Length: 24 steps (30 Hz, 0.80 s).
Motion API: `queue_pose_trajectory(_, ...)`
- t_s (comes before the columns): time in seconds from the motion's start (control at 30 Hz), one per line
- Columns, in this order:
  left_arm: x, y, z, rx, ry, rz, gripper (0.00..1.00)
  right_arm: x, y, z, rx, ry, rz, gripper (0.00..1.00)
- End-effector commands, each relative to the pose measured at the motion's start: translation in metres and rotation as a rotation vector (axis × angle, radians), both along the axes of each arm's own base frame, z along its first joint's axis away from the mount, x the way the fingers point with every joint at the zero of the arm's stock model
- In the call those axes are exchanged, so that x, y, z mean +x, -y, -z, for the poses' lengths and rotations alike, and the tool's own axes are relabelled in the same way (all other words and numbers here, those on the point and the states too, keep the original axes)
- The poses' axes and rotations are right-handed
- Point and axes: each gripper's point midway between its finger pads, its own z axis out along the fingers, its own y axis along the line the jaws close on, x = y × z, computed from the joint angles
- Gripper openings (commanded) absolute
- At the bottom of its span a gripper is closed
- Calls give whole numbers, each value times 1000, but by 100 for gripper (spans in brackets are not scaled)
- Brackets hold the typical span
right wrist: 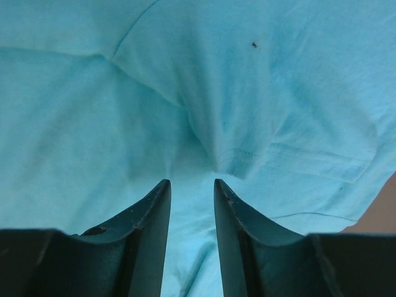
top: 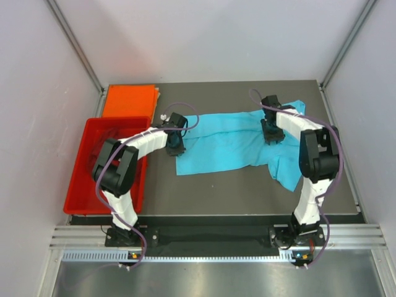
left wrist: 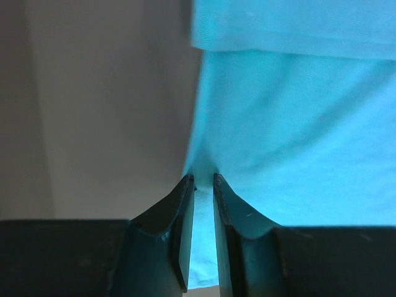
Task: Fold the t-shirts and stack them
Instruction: Fold the tshirt
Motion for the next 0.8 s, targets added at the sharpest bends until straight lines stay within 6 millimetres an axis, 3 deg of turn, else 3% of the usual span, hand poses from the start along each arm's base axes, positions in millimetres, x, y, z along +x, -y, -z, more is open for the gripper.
queue_pose_trajectory(0.0, -9, -40, 11, 147, -62, -56, 25, 9, -23, -69, 168, 172, 9, 37)
queue_pose_trajectory(0.1, -1, -46, 3, 159, -49, -71, 25, 4, -22, -90, 259, 241, 98, 41)
queue_pose_trajectory(0.2, 8, -47, -12, 149, -31, -80, 24, -5, -20, -96, 345, 269, 196, 40)
queue_pose_trajectory(0.27, 9, -36, -27, 99, -24, -52, 24, -12, -18, -95, 380, 279, 300, 39)
queue_pose_trajectory(0.37, 4, -15, -61, 31, 49, 10, 28, -47, -13, -78, 439, 207, 548, 35)
queue_pose_trajectory(0.47, -13, -5, -70, -25, 61, 42, 30, -78, -15, -72, 479, 157, 726, 37)
queue_pose_trajectory(0.5, -18, 3, -82, -57, 97, 63, 33, -95, -15, -65, 481, 124, 769, 38)
queue_pose_trajectory(0.57, -36, 5, -72, -83, 71, 79, 35, -116, -9, -58, 460, 80, 909, 37)
queue_pose_trajectory(0.6, -45, 11, -74, -127, 64, 97, 35, -136, -8, -49, 441, 19, 952, 37)
queue_pose_trajectory(0.67, -63, 16, -58, -190, 17, 95, 36, -153, -6, -41, 450, -25, 998, 37)
queue_pose_trajectory(0.7, -70, 24, -60, -253, 13, 112, 37, -170, -12, -34, 486, -76, 1018, 37)
queue_pose_trajectory(0.77, -83, 27, -46, -307, -8, 61, 41, -179, -7, -28, 543, -94, 1094, 38)
